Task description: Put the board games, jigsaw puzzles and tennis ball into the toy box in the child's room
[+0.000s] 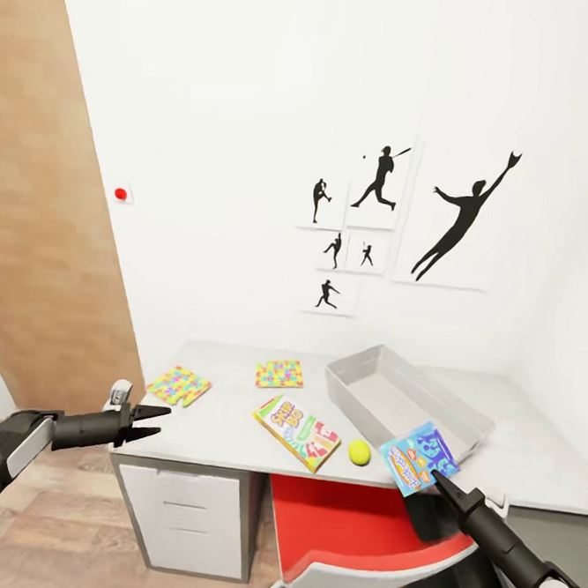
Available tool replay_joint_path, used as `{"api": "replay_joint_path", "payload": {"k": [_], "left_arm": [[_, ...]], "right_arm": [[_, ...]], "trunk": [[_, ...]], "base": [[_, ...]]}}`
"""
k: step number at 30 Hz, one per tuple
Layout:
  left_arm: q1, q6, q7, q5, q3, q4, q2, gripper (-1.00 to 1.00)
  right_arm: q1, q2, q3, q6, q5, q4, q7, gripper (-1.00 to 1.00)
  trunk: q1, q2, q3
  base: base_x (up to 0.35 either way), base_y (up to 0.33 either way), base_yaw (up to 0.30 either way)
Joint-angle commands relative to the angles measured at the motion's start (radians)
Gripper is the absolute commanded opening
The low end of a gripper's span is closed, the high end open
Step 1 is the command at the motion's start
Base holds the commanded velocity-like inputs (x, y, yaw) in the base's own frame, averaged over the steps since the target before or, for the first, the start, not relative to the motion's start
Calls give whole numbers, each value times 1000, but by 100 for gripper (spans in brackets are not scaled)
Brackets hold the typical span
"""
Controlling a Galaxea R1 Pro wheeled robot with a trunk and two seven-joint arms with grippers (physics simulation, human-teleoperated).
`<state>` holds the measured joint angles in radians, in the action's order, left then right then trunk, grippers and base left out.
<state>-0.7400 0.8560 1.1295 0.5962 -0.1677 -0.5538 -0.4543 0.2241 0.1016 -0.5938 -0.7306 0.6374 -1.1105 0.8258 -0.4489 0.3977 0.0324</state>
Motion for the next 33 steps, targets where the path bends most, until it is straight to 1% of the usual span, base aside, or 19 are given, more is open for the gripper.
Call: {"api": "replay_joint_path", "payload": {"k": [1, 7, 14, 24, 28, 33], "left_arm": [[-1, 6, 1, 7, -5, 0, -1, 100], [-1, 6, 0, 7, -5, 0, -1, 100], [-1, 6, 0, 7, -5, 0, -1, 100], [-1, 6, 0, 7, -6, 0, -1, 100], [-1, 6, 0, 7, -6, 0, -1, 100], [-1, 6, 0, 7, -6, 0, -1, 100]], "right_arm": [[1, 0, -1, -6, 2, 0, 1, -100], [2, 0, -1, -6, 1, 0, 1, -100], [1, 0, -1, -6, 1, 0, 2, -100], [1, 0, -1, -4, 2, 0, 2, -100], [1, 0, -1, -4, 1, 0, 2, -100], [2, 0, -1, -4, 1, 0, 2, -100]], "trunk": [[-1, 2, 2], [-1, 2, 2], [-1, 2, 2], [-1, 2, 2], [-1, 2, 2], [-1, 2, 2]], "base": [[244, 223, -280], [268, 165, -280], [269, -57, -280], [89, -14, -276], [197, 34, -117], [78, 6, -21]]}}
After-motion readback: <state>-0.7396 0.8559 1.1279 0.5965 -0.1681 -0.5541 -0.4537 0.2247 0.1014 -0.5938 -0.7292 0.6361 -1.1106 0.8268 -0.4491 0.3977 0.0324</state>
